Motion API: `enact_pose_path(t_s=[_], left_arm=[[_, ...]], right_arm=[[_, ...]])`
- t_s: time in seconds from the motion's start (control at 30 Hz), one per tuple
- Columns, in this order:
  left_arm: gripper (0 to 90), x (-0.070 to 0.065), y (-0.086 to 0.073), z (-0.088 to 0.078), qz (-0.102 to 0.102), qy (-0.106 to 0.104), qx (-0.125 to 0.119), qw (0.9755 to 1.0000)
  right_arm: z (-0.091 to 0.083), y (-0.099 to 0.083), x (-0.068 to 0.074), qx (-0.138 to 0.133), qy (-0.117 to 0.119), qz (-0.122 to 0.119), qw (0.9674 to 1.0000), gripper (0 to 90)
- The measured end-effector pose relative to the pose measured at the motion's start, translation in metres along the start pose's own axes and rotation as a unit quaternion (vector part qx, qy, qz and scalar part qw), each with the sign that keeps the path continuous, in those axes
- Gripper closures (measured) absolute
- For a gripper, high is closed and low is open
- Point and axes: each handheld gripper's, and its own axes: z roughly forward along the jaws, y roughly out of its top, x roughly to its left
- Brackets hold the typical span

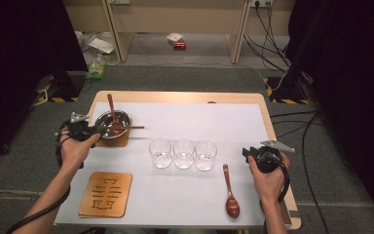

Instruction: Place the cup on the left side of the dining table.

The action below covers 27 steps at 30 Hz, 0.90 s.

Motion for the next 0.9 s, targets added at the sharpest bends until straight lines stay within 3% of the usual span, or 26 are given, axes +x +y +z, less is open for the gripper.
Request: enact_pose_path(t_s=[0.1,0.43,0.57,0.63,0.73,0.9], left_arm=[[57.1,-0.015,0.0,0.0,0.002,-0.025,0.002,0.9997],[54.4,-0.046,-0.004,-0.004,0.017,-0.064,0.0,0.9978],[51.9,-0.061,-0.004,-0.005,0.017,-0.089,-0.002,0.9959],[51.5,-0.072,-0.005,-0.003,0.008,-0.115,0.001,0.9933],[50.9,-0.081,-0.004,-0.001,0.01,-0.13,0.005,0.9915],[49.8,-0.091,0.001,0.001,0.017,-0.135,0.002,0.9906]], right_arm=[[-0.001,-0.001,-0.001,-0.001,-0.001,0.004,1.0,64.0],[-0.002,0.0,-0.001,-0.003,0.0,0.003,1.0,63.8],[-0.002,-0.001,0.0,-0.001,0.0,0.004,1.0,63.7],[-0.002,-0.001,-0.001,-0.001,0.001,0.004,1.0,63.7],[-0.002,0.0,-0.001,0.0,0.002,0.006,1.0,63.7],[-0.001,-0.001,-0.005,0.0,0.002,0.008,1.0,63.6]])
